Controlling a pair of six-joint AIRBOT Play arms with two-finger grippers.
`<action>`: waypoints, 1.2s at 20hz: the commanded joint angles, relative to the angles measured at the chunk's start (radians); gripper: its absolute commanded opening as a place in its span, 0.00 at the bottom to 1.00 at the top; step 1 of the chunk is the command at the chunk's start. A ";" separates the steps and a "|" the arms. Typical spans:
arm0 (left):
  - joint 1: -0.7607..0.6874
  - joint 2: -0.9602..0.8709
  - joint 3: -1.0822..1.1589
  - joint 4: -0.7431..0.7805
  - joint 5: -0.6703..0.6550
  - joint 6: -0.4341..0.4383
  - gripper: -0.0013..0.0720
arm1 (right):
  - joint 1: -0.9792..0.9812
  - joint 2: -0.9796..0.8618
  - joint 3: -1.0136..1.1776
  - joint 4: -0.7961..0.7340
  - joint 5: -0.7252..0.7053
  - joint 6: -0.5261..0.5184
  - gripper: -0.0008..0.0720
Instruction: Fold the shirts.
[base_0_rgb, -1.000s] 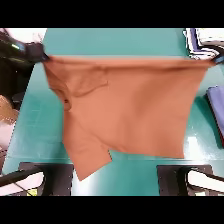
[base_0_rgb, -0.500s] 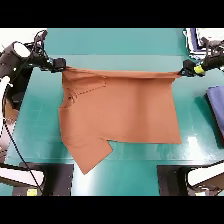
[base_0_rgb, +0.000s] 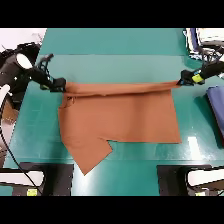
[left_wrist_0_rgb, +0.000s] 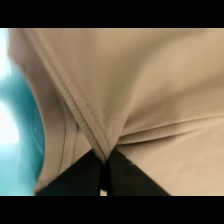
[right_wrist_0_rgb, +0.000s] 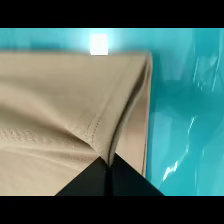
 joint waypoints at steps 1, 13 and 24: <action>0.001 0.023 -0.155 -0.006 0.005 -0.007 0.06 | 0.015 0.047 -0.162 0.001 -0.051 -0.001 0.07; 0.001 0.537 -0.637 0.004 -0.159 -0.109 0.59 | -0.014 0.280 -0.206 0.091 0.029 -0.001 0.57; 0.001 0.718 -0.995 -0.168 0.010 -0.159 0.59 | -0.014 0.329 -0.206 0.097 -0.008 -0.001 0.57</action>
